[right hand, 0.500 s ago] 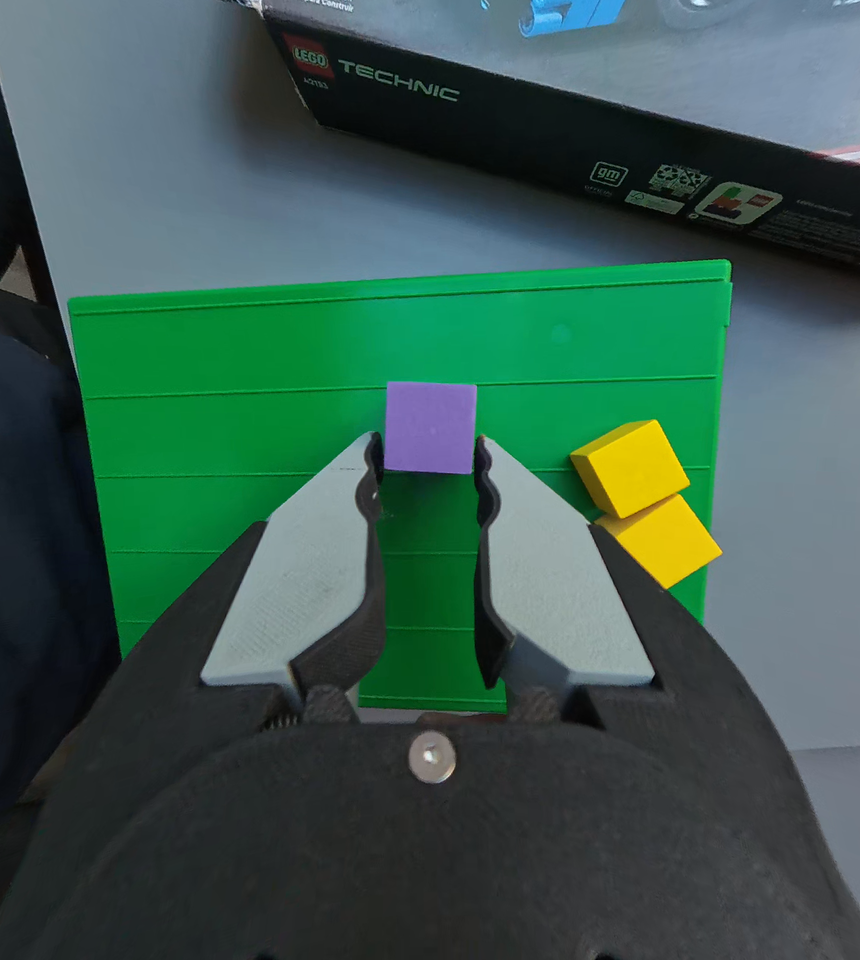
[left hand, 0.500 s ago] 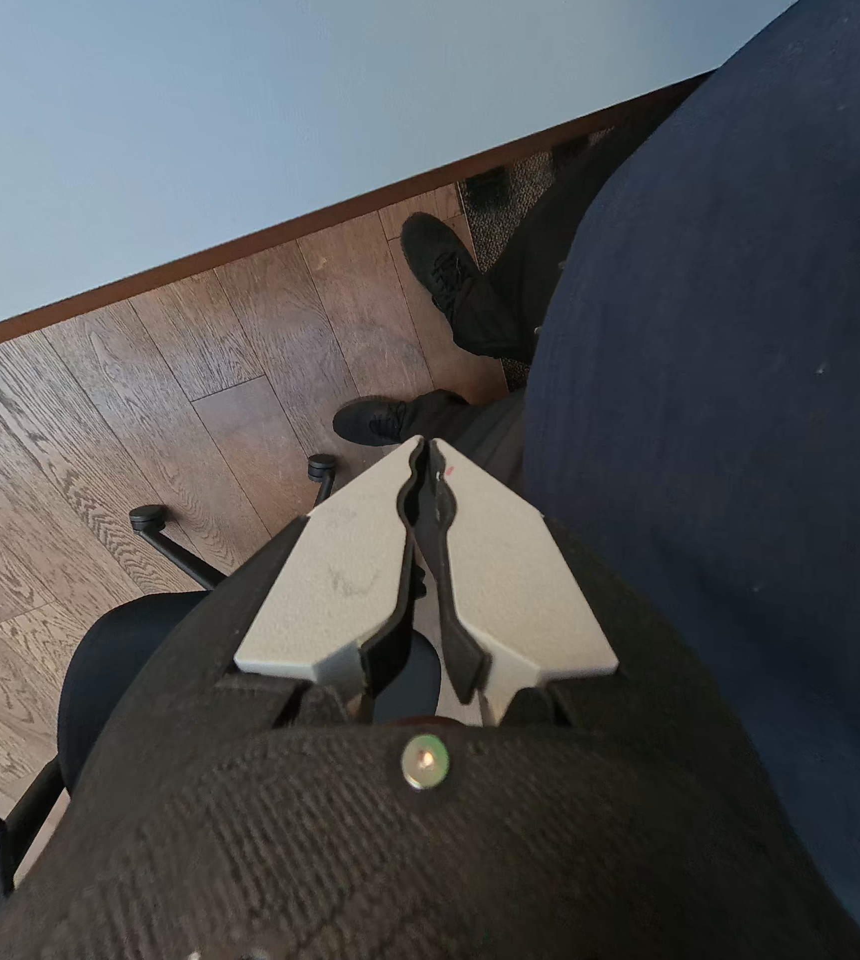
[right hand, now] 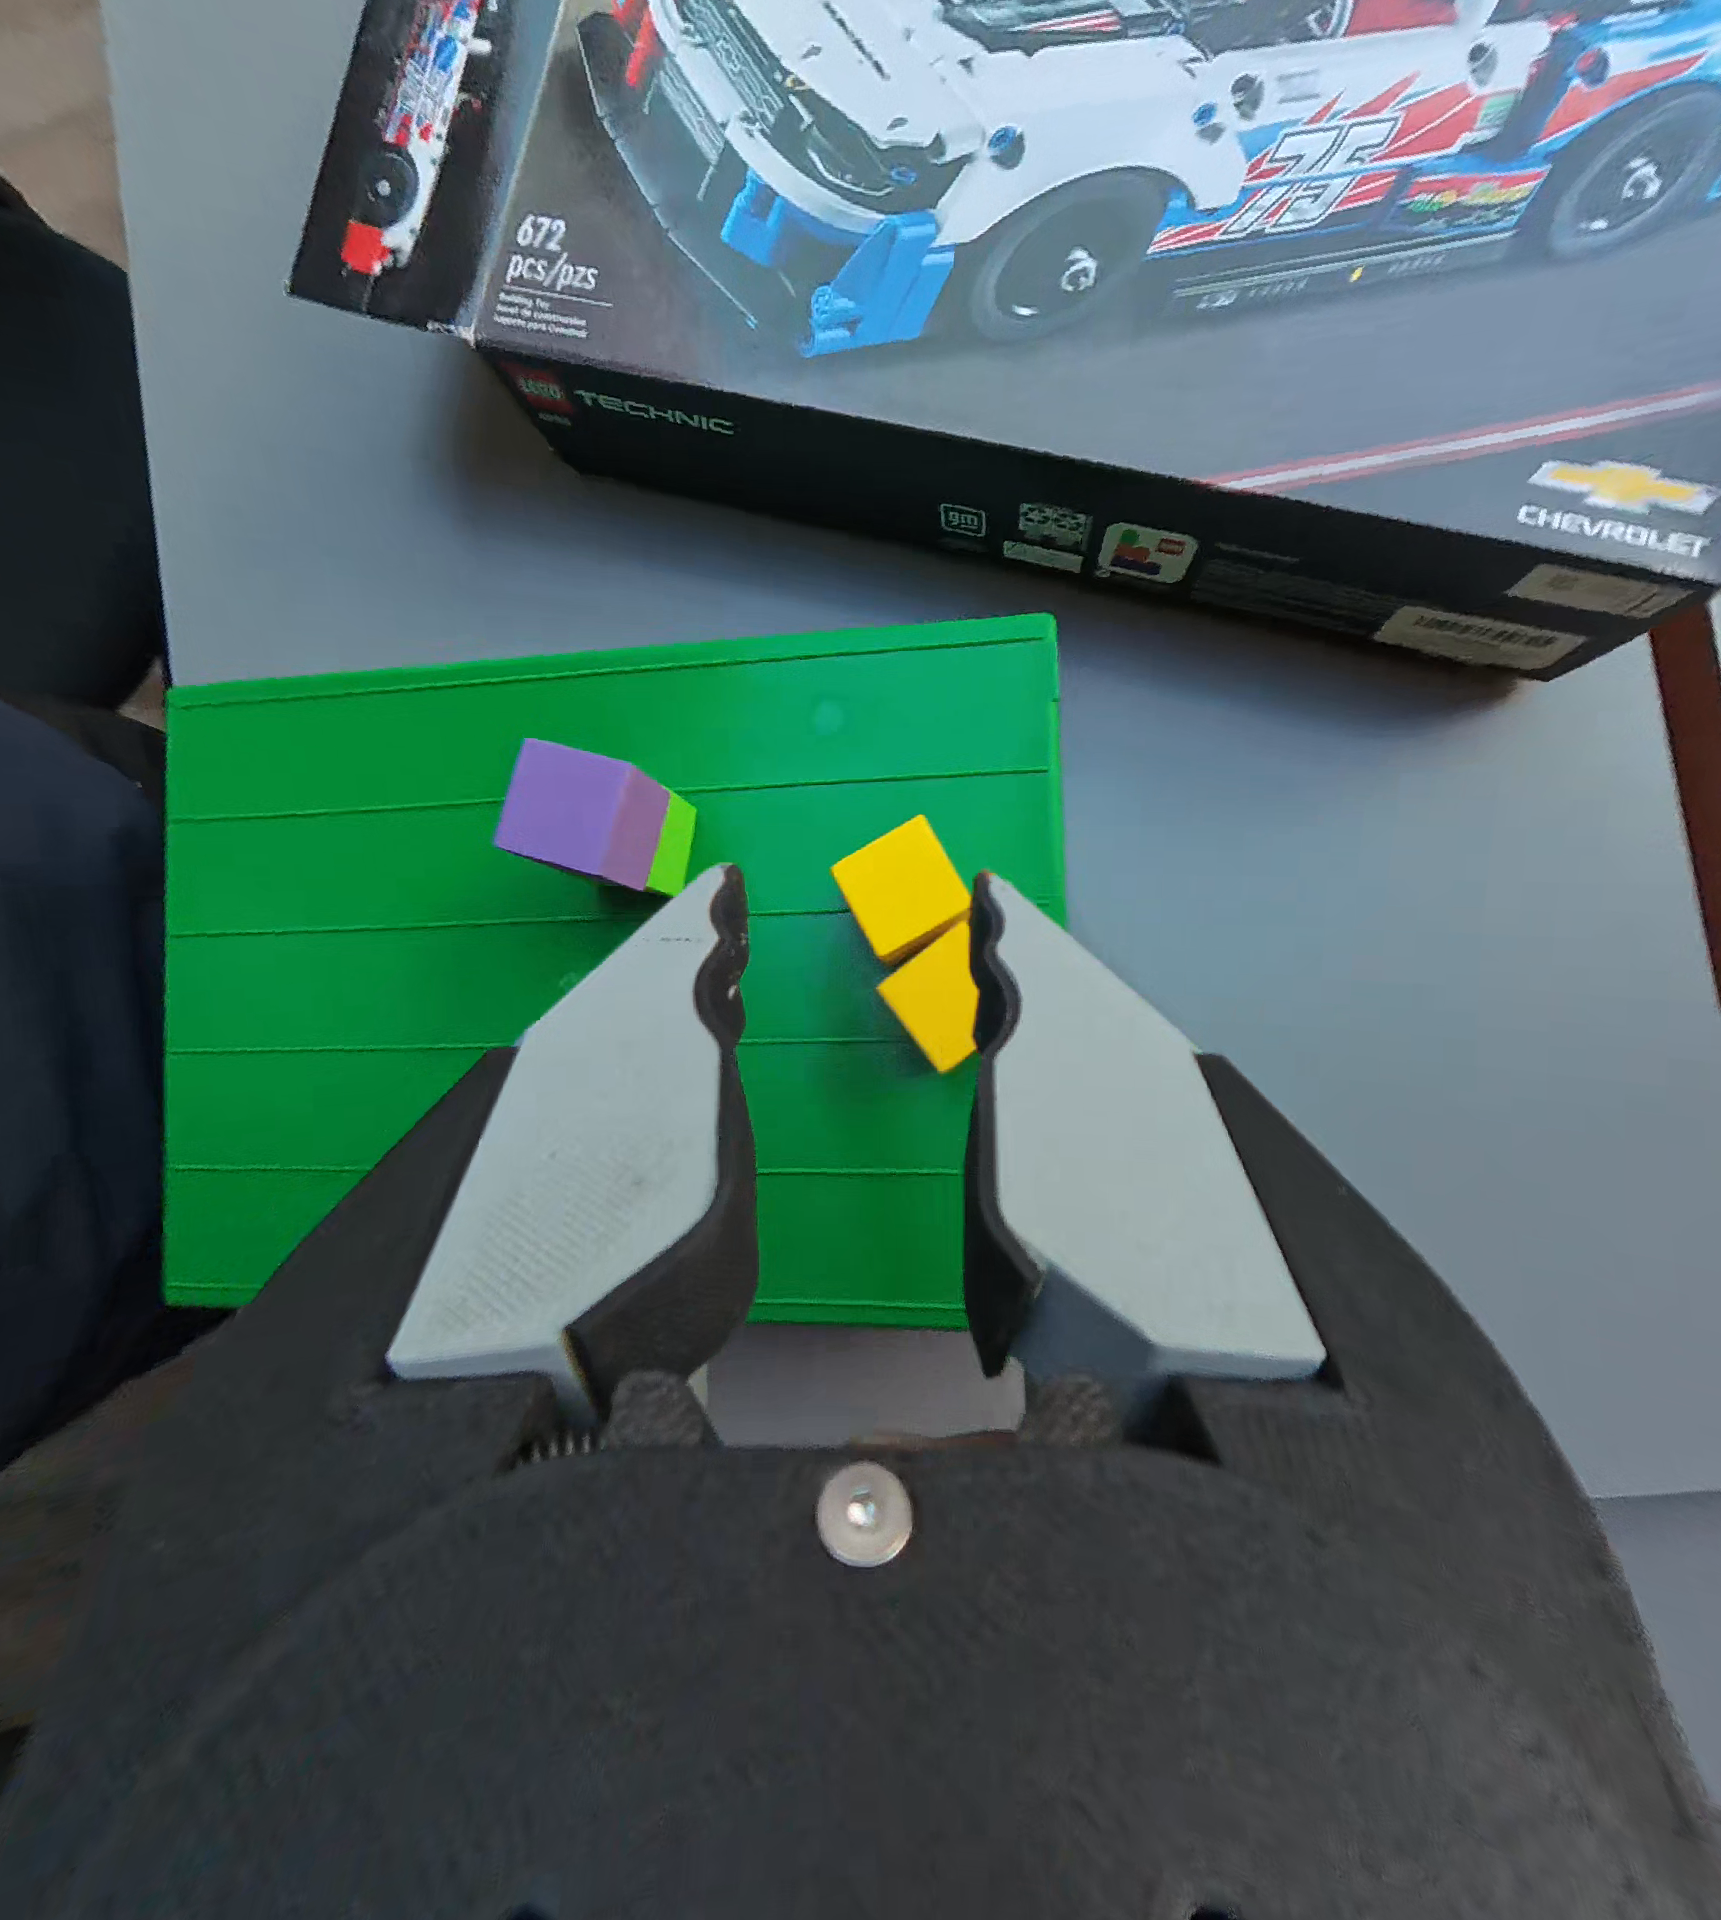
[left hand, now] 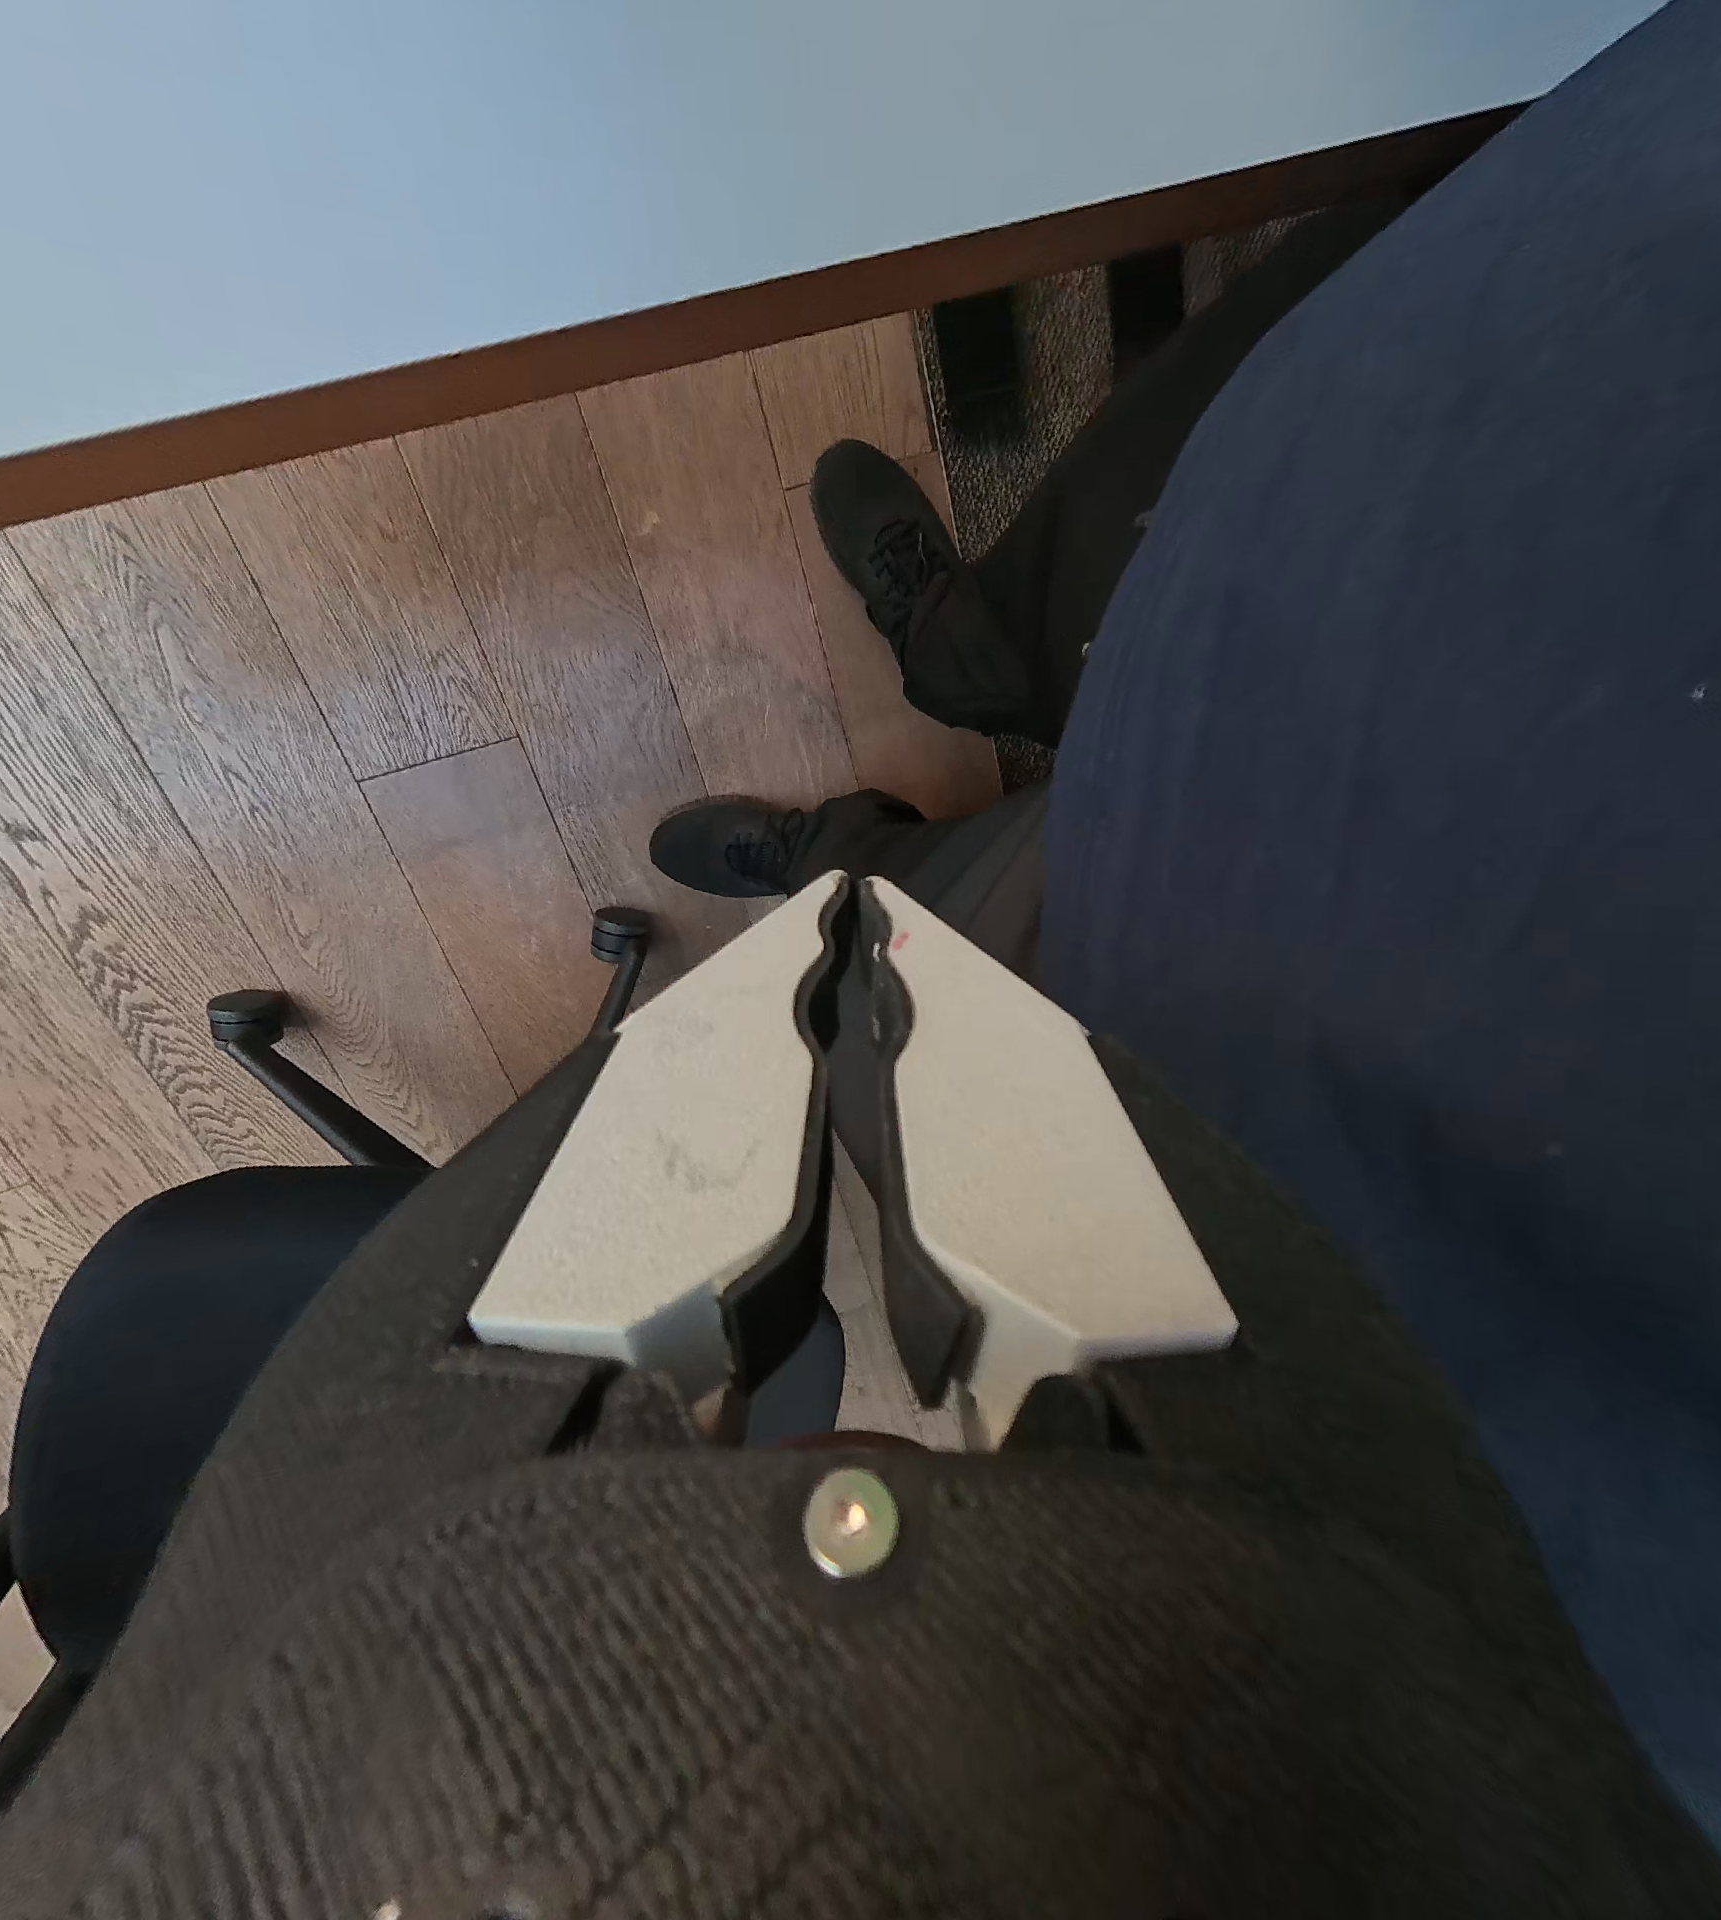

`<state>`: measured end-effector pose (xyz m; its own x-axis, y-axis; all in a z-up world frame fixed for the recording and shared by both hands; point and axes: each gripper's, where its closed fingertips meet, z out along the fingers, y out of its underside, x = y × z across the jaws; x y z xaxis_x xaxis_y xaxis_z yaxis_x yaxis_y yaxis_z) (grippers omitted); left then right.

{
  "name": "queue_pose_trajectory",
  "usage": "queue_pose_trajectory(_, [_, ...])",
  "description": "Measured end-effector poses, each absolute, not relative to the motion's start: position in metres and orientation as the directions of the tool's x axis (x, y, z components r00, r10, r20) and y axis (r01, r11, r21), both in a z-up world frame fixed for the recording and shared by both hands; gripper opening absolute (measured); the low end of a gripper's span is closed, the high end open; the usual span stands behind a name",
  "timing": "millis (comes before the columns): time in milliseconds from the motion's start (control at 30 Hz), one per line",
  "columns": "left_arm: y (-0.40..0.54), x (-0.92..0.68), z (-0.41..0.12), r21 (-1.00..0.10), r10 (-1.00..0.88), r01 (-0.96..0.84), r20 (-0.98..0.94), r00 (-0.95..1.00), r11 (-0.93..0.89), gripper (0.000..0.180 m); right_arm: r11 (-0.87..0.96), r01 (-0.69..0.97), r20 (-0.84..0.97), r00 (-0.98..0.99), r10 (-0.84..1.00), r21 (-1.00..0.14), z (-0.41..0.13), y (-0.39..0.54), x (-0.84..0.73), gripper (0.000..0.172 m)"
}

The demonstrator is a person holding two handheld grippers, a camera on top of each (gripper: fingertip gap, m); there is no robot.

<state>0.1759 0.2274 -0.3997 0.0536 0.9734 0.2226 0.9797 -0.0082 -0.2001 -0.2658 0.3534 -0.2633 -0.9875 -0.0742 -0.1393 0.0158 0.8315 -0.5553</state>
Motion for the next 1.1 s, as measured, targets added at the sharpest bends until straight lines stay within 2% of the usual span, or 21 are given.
queue_pose_trajectory(167, [0.227, 0.176, -0.399, -0.199, 0.974, 0.980, 0.220, 0.054, -0.010, 0.000, 0.881, -0.276, 0.025, -0.957, -0.289, -0.385, -0.295, 0.352, -0.273, 0.047])
queue_pose_trajectory(233, [0.226, 0.175, -0.399, -0.197, 0.974, 0.980, 0.220, 0.054, -0.010, 0.000, 0.889, -0.324, 0.019, -0.942, -0.336, -0.325, -0.306, 0.355, -0.271, 0.047])
queue_pose_trajectory(267, [0.226, 0.175, -0.399, -0.197, 0.974, 0.980, 0.219, 0.052, -0.008, 0.000, 0.891, -0.327, 0.013, -0.940, -0.341, -0.315, -0.309, 0.355, -0.270, 0.040])
queue_pose_trajectory(300, [0.226, 0.174, -0.399, -0.197, 0.974, 0.980, 0.219, 0.051, -0.006, 0.000, 0.893, -0.323, -0.002, -0.940, -0.341, -0.314, -0.310, 0.355, -0.269, 0.026])
queue_pose_trajectory(333, [0.226, 0.174, -0.399, -0.196, 0.974, 0.981, 0.220, 0.048, -0.004, 0.000, 0.893, -0.314, -0.020, -0.941, -0.338, -0.322, -0.310, 0.354, -0.266, 0.025])
queue_pose_trajectory(500, [0.230, 0.178, -0.403, -0.182, 0.974, 0.983, 0.222, 0.044, -0.003, 0.000, 0.888, -0.254, -0.056, -0.953, -0.297, -0.383, -0.295, 0.352, -0.254, 0.026])
queue_pose_trajectory(600, [0.234, 0.181, -0.402, -0.178, 0.972, 0.984, 0.229, 0.046, -0.005, 0.000, 0.902, -0.187, -0.041, -0.975, -0.220, -0.390, -0.272, 0.354, -0.249, 0.025])
queue_pose_trajectory(733, [0.236, 0.184, -0.406, -0.162, 0.970, 0.987, 0.234, 0.057, -0.019, 0.000, 0.888, -0.091, -0.109, -0.982, -0.156, -0.450, -0.244, 0.346, -0.222, 0.025])
queue_pose_trajectory(967, [0.236, 0.176, -0.407, -0.176, 0.968, 0.984, 0.236, 0.079, -0.037, 0.000, 0.904, 0.029, -0.184, -0.981, -0.055, -0.427, -0.246, 0.343, -0.203, 0.025])
queue_pose_trajectory(1100, [0.235, 0.174, -0.408, -0.182, 0.968, 0.983, 0.237, 0.080, -0.036, 0.000, 0.908, 0.031, -0.173, -0.984, -0.046, -0.417, -0.260, 0.342, -0.201, 0.025])
